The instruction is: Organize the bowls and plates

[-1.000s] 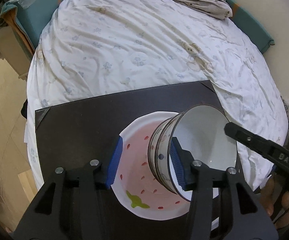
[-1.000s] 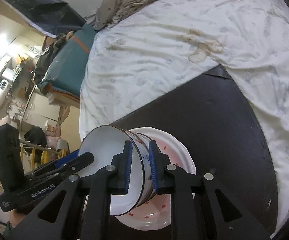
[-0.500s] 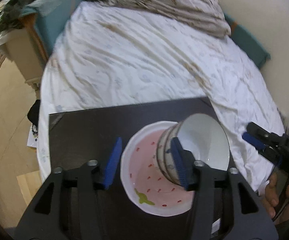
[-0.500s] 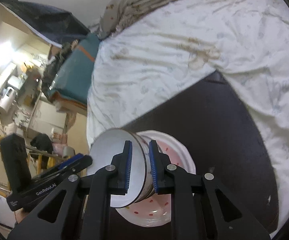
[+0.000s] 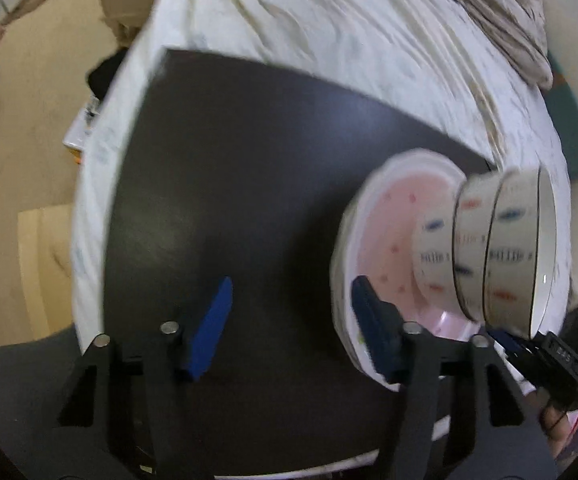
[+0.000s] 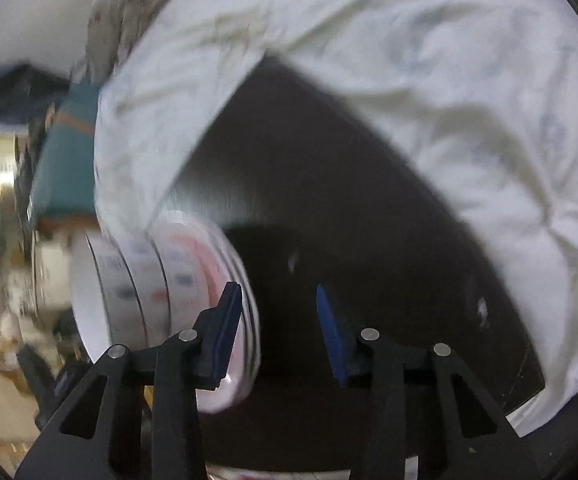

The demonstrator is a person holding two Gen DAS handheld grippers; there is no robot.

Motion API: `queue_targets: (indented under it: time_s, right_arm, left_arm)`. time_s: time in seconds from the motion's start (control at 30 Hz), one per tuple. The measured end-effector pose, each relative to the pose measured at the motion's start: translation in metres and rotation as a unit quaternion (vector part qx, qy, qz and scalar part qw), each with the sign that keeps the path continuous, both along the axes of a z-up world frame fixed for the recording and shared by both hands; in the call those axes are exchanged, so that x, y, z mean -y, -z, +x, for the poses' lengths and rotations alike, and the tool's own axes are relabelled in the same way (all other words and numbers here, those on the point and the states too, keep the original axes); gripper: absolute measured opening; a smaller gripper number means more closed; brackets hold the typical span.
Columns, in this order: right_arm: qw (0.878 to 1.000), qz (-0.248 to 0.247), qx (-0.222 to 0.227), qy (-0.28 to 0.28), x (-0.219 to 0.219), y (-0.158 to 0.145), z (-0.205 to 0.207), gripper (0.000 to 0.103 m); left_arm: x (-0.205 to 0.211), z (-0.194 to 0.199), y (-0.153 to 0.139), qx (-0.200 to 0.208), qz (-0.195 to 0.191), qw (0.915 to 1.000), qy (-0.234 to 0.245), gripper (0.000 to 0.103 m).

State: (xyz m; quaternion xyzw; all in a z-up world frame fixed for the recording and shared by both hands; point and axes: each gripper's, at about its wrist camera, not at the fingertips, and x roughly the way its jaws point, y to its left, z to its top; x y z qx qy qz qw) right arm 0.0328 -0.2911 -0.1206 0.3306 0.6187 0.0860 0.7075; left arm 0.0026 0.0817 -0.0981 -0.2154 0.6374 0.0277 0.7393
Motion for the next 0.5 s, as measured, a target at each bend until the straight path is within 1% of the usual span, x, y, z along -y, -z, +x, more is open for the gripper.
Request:
queue_targets:
  time_s: [0.13, 0.17, 0.2, 0.23, 0.3, 0.33, 0.37, 0.4, 0.43, 0.5]
  right_arm:
    - [0.998, 0.000, -0.014, -0.059, -0.030, 0.011, 0.001, 0.040]
    - [0.997, -0.004, -0.017, -0.069, -0.036, 0.013, 0.002, 0.040]
    - [0.997, -0.008, -0.021, -0.079, -0.042, 0.016, 0.002, 0.040]
    - [0.996, -0.012, -0.023, -0.086, -0.047, 0.018, 0.002, 0.040]
    - [0.995, -0.022, -0.028, -0.098, -0.055, 0.023, 0.005, 0.037]
    - [0.994, -0.016, -0.027, -0.102, -0.059, 0.026, 0.008, 0.032]
    - [0.994, -0.013, -0.026, -0.106, -0.062, 0.027, 0.010, 0.025]
    - [0.993, -0.019, -0.022, -0.112, -0.065, 0.026, 0.012, 0.023]
    - [0.992, -0.032, -0.018, -0.121, -0.068, 0.026, 0.014, 0.024]
    - [0.992, -0.038, -0.017, -0.121, -0.072, 0.028, 0.016, 0.024]
  left_arm:
    - [0.021, 0.004, 0.012, -0.018, 0.000, 0.9993, 0.031, 0.057]
    - [0.025, 0.005, 0.015, -0.026, -0.006, 0.9990, 0.035, 0.055]
    - [0.027, 0.007, 0.018, -0.029, -0.013, 0.9988, 0.037, 0.050]
    - [0.032, 0.008, 0.024, -0.039, -0.021, 0.9980, 0.044, 0.042]
    - [0.037, 0.009, 0.028, -0.042, -0.029, 0.9974, 0.051, 0.037]
    - [0.039, 0.010, 0.029, -0.040, -0.032, 0.9972, 0.055, 0.028]
    - [0.043, 0.012, 0.028, -0.039, -0.041, 0.9965, 0.061, 0.023]
    - [0.046, 0.014, 0.027, -0.041, -0.033, 0.9965, 0.065, 0.023]
    - [0.048, 0.015, 0.027, -0.044, -0.028, 0.9967, 0.063, 0.023]
    - [0.048, 0.018, 0.029, -0.046, -0.027, 0.9969, 0.057, 0.023]
